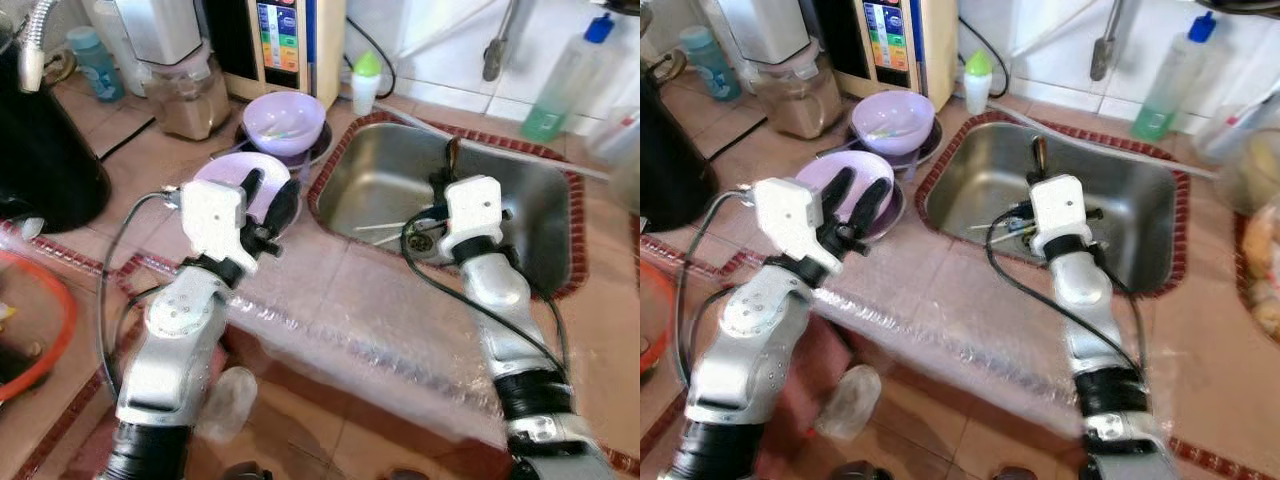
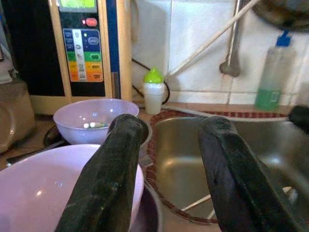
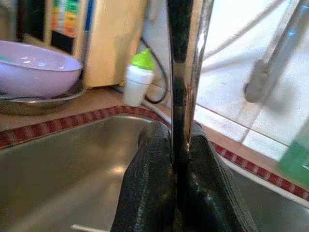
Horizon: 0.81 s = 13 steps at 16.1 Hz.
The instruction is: Kitchen organization
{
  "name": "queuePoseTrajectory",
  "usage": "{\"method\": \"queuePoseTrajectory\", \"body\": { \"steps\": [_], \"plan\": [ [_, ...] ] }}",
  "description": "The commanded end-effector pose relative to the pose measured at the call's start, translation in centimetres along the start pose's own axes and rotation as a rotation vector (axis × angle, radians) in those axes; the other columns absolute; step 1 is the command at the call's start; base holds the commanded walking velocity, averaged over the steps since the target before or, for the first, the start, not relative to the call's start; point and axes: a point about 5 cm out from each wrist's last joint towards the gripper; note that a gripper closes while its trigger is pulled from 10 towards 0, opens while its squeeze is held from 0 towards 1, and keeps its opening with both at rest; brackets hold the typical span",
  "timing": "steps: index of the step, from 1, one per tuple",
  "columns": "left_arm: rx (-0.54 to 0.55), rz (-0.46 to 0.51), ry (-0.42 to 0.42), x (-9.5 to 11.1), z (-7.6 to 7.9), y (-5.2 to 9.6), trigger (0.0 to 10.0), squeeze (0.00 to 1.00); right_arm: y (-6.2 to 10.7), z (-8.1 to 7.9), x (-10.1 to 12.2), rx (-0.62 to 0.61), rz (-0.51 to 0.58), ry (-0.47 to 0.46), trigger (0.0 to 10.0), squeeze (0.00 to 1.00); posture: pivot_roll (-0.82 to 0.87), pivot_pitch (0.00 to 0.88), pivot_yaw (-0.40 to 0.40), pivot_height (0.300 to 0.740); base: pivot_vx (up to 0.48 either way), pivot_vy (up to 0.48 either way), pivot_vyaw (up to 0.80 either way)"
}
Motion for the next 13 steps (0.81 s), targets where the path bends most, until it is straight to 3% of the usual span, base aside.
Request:
{"method": "queuePoseTrajectory", "body": {
  "steps": [1, 7, 10, 13],
  "plan": [
    [-0.034, -0.001, -0.005, 0.0, 0.9, -0.1, 10.0, 0.0, 0.2, 1.0, 0.0, -0.024, -0.002, 0.009, 0.0, 0.0, -0.01, 0.033, 0.046, 0.74, 0.255, 0.0, 0.0],
    [-0.025, -0.021, 0.006, -0.7, 1.4, 0.9, 10.0, 0.0, 0.3, 0.9, -0.6, -0.003, -0.027, 0.014, 0.0, 0.0, -0.01, 0.037, 0.037, 0.74, 0.0, 0.0, 0.0],
    [0.03, -0.05, -0.001, -1.5, 1.4, 1.9, 10.0, 0.0, -0.6, -0.9, -1.0, 0.156, -0.05, -0.014, 0.0, 0.0, 0.0, 0.052, 0.034, 0.74, 0.0, 0.0, 0.0],
    [0.01, -0.082, 0.002, -1.9, 1.5, 2.3, 10.0, 0.0, -1.7, -2.3, -0.8, 0.284, -0.044, -0.018, 0.0, 0.0, 0.0, 0.069, 0.024, 0.74, 0.0, 0.0, 0.0]
  ]
}}
Point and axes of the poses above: a point about 5 cm out from each wrist's last joint towards the gripper, its own y axis pointing back from the gripper into the wrist, its own x axis along the axis of the wrist's last joint, z = x × y, and after that the axes turned 6 degrees about y, right-handed
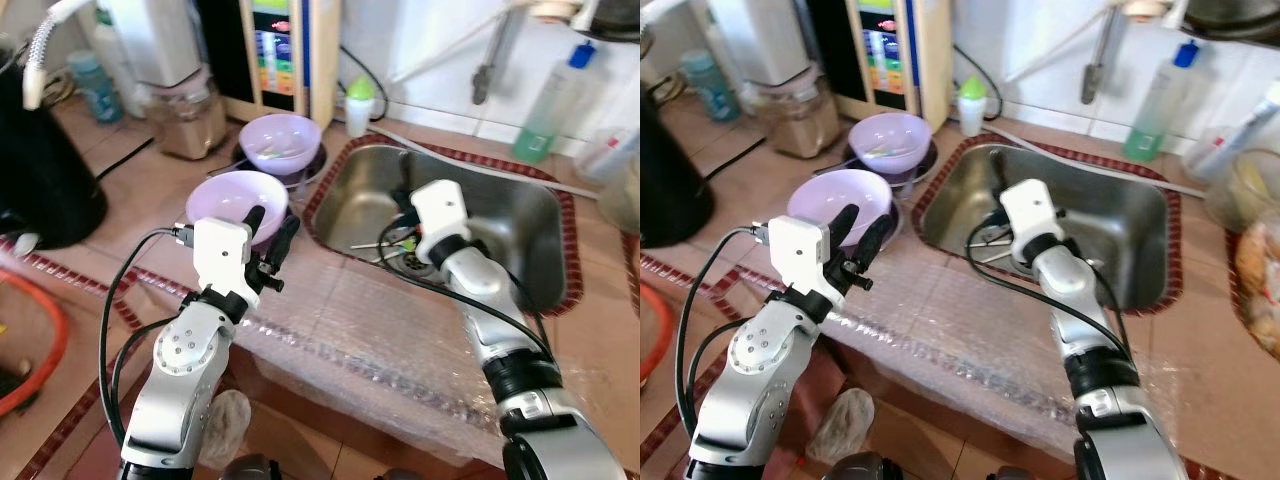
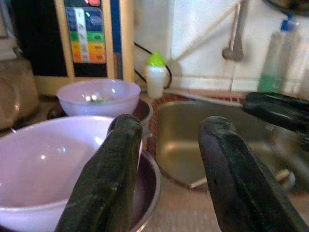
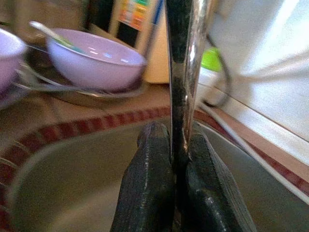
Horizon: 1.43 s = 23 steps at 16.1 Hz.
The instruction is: Kitchen organization
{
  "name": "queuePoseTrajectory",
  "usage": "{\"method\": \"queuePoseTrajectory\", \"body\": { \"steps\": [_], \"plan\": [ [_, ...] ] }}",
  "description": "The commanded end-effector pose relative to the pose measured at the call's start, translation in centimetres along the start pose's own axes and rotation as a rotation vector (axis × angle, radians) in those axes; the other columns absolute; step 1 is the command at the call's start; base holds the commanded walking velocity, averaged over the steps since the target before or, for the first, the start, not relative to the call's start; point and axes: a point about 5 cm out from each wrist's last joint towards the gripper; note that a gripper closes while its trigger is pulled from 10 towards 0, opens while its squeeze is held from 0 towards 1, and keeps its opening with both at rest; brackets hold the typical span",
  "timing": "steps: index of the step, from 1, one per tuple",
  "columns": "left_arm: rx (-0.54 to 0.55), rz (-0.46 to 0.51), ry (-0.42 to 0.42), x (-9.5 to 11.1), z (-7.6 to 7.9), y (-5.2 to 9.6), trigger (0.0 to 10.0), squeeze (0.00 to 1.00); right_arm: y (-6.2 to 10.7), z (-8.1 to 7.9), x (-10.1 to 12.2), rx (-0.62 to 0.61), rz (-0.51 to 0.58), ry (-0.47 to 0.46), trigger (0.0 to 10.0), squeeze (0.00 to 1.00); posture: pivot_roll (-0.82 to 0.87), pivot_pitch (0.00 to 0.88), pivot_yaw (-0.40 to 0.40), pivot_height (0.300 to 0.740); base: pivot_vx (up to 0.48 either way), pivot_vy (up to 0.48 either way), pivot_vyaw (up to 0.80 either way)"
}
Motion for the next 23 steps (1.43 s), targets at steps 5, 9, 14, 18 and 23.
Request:
{"method": "queuePoseTrajectory", "body": {
  "steps": [5, 9, 14, 18, 23],
  "plan": [
    [-0.176, -0.097, -0.067, -0.5, 0.9, 0.0, 10.0, 0.0, -2.3, -1.0, -1.3, 0.147, -0.132, -0.032, 10.0, 0.0, 0.05, 0.105, 0.002, 0.74, 0.0, 0.0, 0.0],
    [-0.272, -0.16, -0.126, -0.8, 1.1, -0.5, 10.0, 0.0, -1.8, -2.0, -3.5, 0.157, -0.275, -0.057, 10.0, 1.0, 0.07, 0.112, 0.015, 0.74, 0.0, 0.0, 0.0],
    [-0.242, -0.156, -0.148, -0.5, 0.3, -1.7, 10.0, 1.0, -1.0, -1.6, -4.6, 0.097, -0.298, -0.085, 10.0, 1.0, 0.05, 0.095, 0.038, 0.74, 0.0, 0.0, 0.0],
    [-0.277, -0.182, -0.156, -0.9, 0.2, -2.0, 10.0, 1.0, -0.6, 0.0, -4.8, 0.007, -0.278, -0.1, 10.0, 1.0, 0.04, 0.081, 0.046, 0.74, 0.0, 0.0, 0.0],
    [-0.152, -0.048, -0.174, 1.2, -0.8, -2.8, 10.0, 1.0, -0.3, 1.3, -3.1, -0.113, -0.114, -0.127, 10.0, 1.0, 0.05, 0.063, 0.03, 0.74, 0.0, 0.0, 0.0]
  ]
}}
Point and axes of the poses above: a point about 5 cm out from each wrist's last joint towards the gripper, its own y axis pointing back from the gripper into the wrist, its own x axis along the axis of the wrist's last joint, z = x × y, and after that the axes turned 6 degrees about y, right-handed
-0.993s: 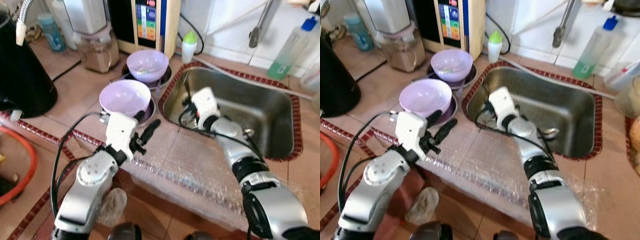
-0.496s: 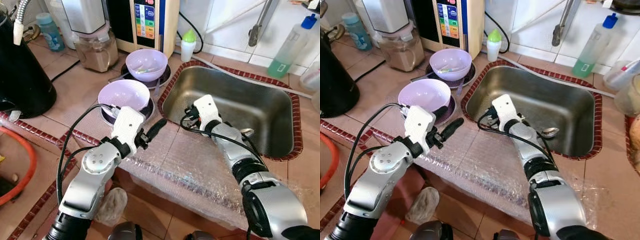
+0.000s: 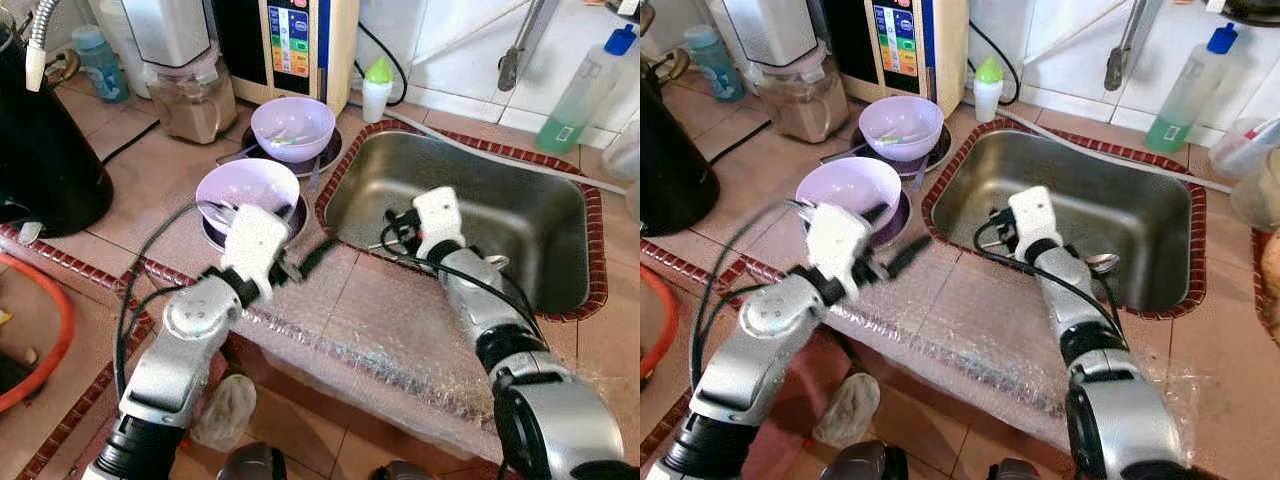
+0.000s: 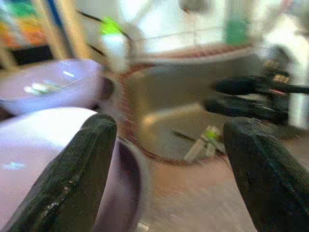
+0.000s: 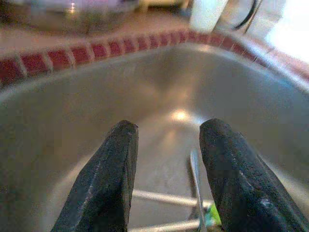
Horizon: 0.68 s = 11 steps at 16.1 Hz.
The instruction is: Kitchen organization
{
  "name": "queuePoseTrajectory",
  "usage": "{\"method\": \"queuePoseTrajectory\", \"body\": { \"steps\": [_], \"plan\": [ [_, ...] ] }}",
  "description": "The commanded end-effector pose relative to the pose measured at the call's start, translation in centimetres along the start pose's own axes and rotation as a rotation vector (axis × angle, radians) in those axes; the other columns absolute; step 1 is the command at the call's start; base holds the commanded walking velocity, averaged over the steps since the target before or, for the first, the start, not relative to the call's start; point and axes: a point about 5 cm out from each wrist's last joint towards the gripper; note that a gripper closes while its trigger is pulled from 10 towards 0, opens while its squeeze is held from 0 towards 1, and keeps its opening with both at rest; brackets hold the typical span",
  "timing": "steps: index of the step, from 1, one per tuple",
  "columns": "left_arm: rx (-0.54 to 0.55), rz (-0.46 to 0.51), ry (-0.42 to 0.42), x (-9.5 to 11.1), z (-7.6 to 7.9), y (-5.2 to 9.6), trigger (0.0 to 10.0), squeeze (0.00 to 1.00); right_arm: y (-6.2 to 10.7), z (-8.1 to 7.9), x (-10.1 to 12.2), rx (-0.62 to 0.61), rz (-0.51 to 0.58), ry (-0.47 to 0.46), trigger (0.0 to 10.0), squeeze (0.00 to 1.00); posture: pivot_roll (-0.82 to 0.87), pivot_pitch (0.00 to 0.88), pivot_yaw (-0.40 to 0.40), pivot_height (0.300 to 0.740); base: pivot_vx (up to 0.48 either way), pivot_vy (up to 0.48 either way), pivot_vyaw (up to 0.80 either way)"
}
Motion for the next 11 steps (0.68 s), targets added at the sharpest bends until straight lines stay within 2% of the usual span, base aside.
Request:
{"method": "queuePoseTrajectory", "body": {
  "steps": [1, 3, 4, 6, 9, 10, 11],
  "plan": [
    [0.069, 0.055, -0.019, 1.0, -0.9, 0.0, 10.0, 1.0, 0.1, 0.4, 0.7, -0.038, 0.051, -0.016, 10.0, 1.0, 0.05, 0.063, 0.03, 0.74, 0.0, 0.0, 0.0],
    [0.318, 0.179, 0.011, 2.7, -4.1, 0.5, 10.0, 1.0, 1.3, 0.5, 1.0, -0.095, 0.122, -0.036, 10.0, 1.0, 0.04, 0.056, 0.027, 0.74, 0.0, 0.0, 0.0],
    [0.318, 0.179, 0.011, 2.7, -4.1, 0.5, 10.0, 1.0, 1.3, 0.5, 1.0, -0.095, 0.122, -0.036, 10.0, 1.0, 0.04, 0.056, 0.027, 0.74, 0.0, 0.0, 0.0],
    [0.447, 0.161, 0.034, 2.4, -6.4, 0.9, 10.0, 1.0, 2.1, 0.0, 1.6, -0.106, 0.188, -0.042, 10.0, 1.0, 0.03, 0.051, 0.033, 0.74, 0.0, 0.0, 0.0],
    [0.523, 0.094, 0.054, 1.5, -7.9, 0.7, 10.0, 1.0, 3.2, -1.4, 2.8, -0.067, 0.257, -0.067, 10.0, 1.0, 0.01, 0.048, 0.039, 0.74, 0.0, 0.0, 0.0],
    [0.555, 0.065, 0.077, 0.9, -8.3, 0.7, 10.0, 1.0, 3.5, -2.2, 3.5, -0.034, 0.28, -0.084, 10.0, 0.59, 0.0, 0.048, 0.047, 0.74, 0.0, 0.0, 0.0],
    [0.593, 0.025, 0.115, 0.3, -8.8, 0.6, 10.0, 1.0, 4.0, -3.2, 4.6, 0.013, 0.33, -0.118, 10.0, 0.0, 0.0, 0.049, 0.046, 0.74, 0.0, 0.0, 0.0]
  ]
}}
Point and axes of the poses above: a point about 5 cm out from each wrist's last joint towards the gripper, its own y axis pointing back from the gripper into the wrist, its own x axis along the axis of the wrist's last joint, z = x × y, and after that the axes turned 6 degrees about y, right-handed
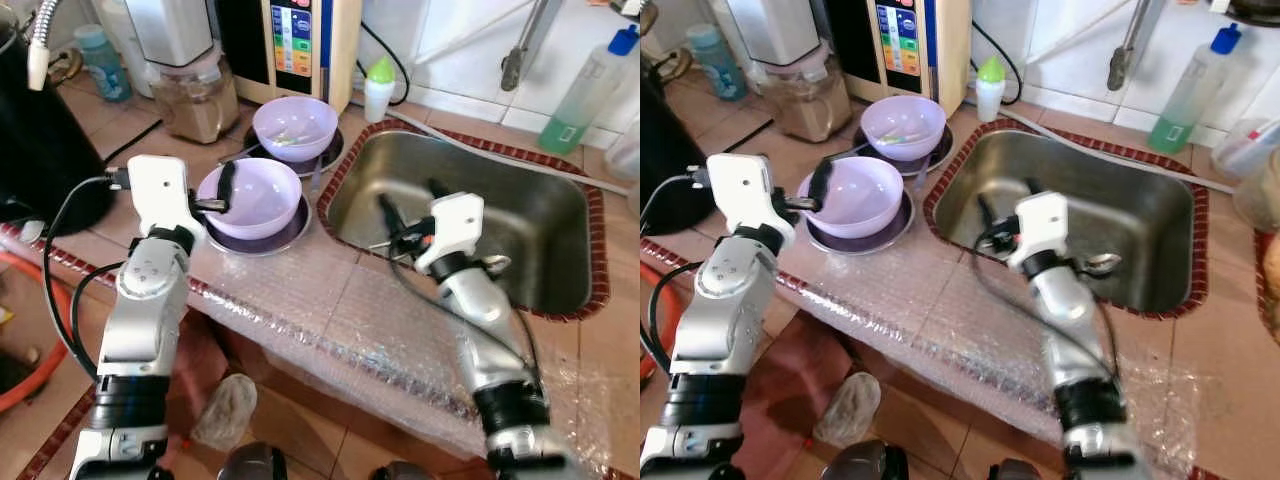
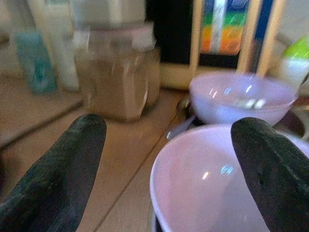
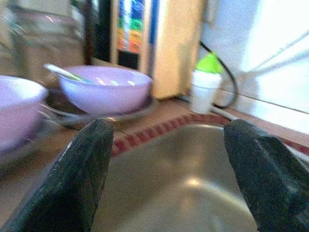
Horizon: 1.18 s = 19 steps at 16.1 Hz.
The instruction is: Kitchen organization
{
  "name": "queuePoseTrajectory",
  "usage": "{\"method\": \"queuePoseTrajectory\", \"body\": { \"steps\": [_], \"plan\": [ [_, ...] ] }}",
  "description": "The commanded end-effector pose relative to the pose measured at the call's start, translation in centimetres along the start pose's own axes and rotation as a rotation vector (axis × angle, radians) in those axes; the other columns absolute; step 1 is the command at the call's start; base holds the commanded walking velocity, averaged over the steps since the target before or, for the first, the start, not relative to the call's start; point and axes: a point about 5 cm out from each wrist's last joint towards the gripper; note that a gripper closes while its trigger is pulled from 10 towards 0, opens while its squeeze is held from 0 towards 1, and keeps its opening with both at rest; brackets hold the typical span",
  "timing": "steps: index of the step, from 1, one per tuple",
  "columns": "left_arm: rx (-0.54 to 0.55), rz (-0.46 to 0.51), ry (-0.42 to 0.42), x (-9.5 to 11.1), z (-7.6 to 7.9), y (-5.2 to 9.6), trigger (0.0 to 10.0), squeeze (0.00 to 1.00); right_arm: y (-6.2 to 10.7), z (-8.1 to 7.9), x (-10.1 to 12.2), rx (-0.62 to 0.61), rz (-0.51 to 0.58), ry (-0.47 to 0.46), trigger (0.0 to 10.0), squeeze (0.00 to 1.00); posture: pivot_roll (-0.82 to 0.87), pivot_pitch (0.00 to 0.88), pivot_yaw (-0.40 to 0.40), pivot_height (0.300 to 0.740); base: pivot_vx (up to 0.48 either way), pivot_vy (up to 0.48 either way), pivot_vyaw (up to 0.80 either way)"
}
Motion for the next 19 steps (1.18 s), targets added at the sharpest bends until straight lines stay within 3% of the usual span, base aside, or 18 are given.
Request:
{"method": "queuePoseTrajectory", "body": {
  "steps": [1, 3, 4, 7, 8, 9, 10, 11, 12, 15, 19],
  "plan": [
    [0.045, -0.034, 0.047, -0.4, -0.5, -0.3, 10.0, 0.99, -0.1, -0.9, 1.6, 0.052, 0.061, -0.039, 10.0, 0.0, -0.01, 0.05, 0.047, 0.74, 0.0, 0.0, 0.0],
    [0.068, -0.058, 0.095, -0.7, -0.5, -0.7, 10.0, 0.0, 0.7, -2.7, 2.3, 0.123, 0.072, -0.081, 10.0, 0.0, -0.01, 0.049, 0.046, 0.74, 0.0, 0.0, 0.0],
    [0.076, -0.072, 0.1, -0.8, -0.6, -0.7, 10.0, 0.0, 0.9, -3.0, 2.4, 0.131, 0.068, -0.083, 10.0, 0.0, -0.01, 0.049, 0.046, 0.74, 0.0, 0.0, 0.0],
    [0.072, -0.171, 0.244, -2.0, -0.2, -1.3, 10.0, 0.0, 1.4, -3.7, 2.2, 0.153, 0.033, -0.082, 10.0, 0.0, -0.02, 0.045, 0.045, 0.74, 0.0, 0.0, 0.0],
    [0.05, -0.214, 0.27, -2.4, 0.5, -1.5, 8.3, 0.0, 1.3, -3.7, 2.3, 0.167, 0.021, -0.079, 10.0, 0.0, -0.02, 0.044, 0.047, 0.74, 0.0, 0.0, 0.0],
    [0.044, -0.238, 0.284, -2.6, 0.8, -1.5, 4.8, 0.0, 1.3, -3.7, 2.3, 0.177, 0.02, -0.075, 10.0, 0.0, -0.02, 0.044, 0.047, 0.74, 0.0, 0.0, 0.0],
    [0.028, -0.268, 0.304, -2.9, 1.1, -1.5, 3.5, 0.0, 1.3, -3.8, 2.5, 0.192, 0.013, -0.075, 10.0, 0.0, -0.02, 0.044, 0.046, 0.74, 0.0, 0.0, 0.0],
    [0.025, -0.28, 0.313, -3.0, 1.2, -1.4, 1.2, 0.0, 1.4, -4.0, 2.6, 0.218, 0.013, -0.081, 10.0, 0.0, -0.02, 0.044, 0.046, 0.74, 0.0, 0.0, 0.0],
    [0.026, -0.291, 0.325, -3.1, 1.1, -1.4, 0.0, 0.0, 1.5, -4.4, 2.7, 0.258, 0.009, -0.084, 10.0, 0.0, -0.02, 0.045, 0.047, 0.74, 0.0, 0.0, 0.0],
    [0.013, -0.321, 0.36, -3.2, 0.9, -1.3, 0.0, 0.0, 1.8, -5.0, 2.4, 0.304, -0.008, -0.072, 10.0, 0.0, -0.02, 0.042, 0.046, 0.74, 0.0, 0.0, 0.0],
    [0.03, -0.377, 0.341, -3.7, 0.6, -0.9, 0.0, 0.0, 1.8, -5.4, 2.3, 0.328, -0.02, -0.056, 10.0, 0.0, -0.02, 0.039, 0.046, 0.74, 0.0, 0.0, 0.0]
  ]
}}
Point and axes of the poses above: a point about 5 cm out from each wrist's last joint towards the gripper, its own y axis pointing back from the gripper into the wrist, its own x axis along the axis of the wrist's last joint, z = x × y, and after that the axes turned 6 degrees about y, right-handed
